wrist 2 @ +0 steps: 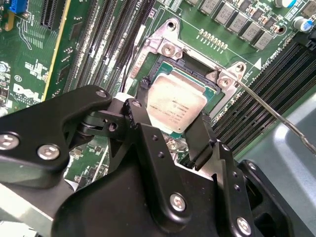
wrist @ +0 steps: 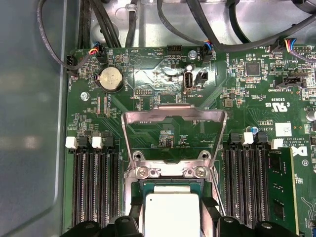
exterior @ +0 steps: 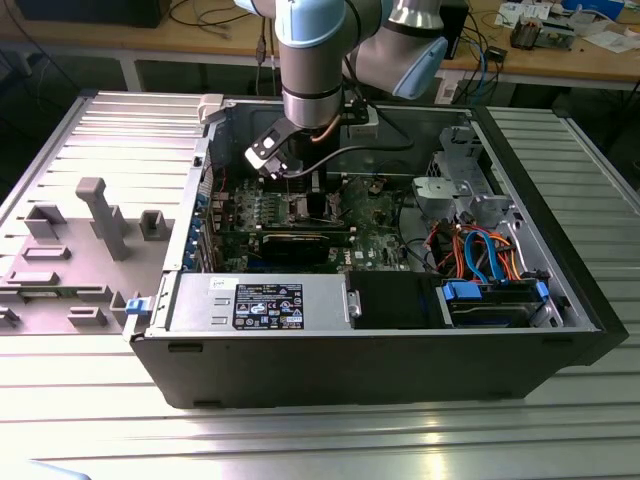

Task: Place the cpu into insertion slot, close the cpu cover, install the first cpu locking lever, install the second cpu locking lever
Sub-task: 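Place the cpu into insertion slot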

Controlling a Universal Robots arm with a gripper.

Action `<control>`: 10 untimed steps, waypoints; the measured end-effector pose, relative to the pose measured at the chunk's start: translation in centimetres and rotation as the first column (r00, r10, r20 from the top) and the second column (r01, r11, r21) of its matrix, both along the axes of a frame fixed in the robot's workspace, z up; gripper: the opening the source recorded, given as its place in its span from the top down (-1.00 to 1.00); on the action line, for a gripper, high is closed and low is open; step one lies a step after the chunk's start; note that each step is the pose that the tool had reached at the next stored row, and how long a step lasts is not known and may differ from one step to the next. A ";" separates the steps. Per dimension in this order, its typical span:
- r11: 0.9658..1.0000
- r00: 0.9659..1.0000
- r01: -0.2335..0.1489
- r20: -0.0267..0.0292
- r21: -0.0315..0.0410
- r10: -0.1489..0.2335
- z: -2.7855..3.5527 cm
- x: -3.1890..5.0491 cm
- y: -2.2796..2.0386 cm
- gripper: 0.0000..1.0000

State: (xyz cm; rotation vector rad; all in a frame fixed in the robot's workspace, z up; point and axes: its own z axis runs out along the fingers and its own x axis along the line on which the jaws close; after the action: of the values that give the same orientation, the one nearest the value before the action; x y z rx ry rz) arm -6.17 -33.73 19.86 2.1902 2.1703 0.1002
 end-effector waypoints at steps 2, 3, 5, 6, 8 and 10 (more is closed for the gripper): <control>1.000 1.000 0.000 0.000 0.000 0.000 0.00 0.00 0.00 -0.09; 1.000 1.000 0.000 0.000 0.000 0.000 0.00 0.00 0.00 -0.09; 1.000 1.000 0.000 0.000 0.000 0.000 0.00 0.00 0.00 -0.09; 1.000 1.000 0.000 0.000 0.000 0.000 0.00 0.00 0.00 -0.09; 1.000 1.000 -0.003 0.000 0.000 0.003 0.00 0.00 0.00 -0.09; 1.000 1.000 -0.005 0.000 0.000 0.005 0.00 0.00 0.00 -0.09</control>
State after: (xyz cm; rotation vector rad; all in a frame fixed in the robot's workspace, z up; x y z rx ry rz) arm -6.17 -33.73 19.86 2.1842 2.1762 0.0999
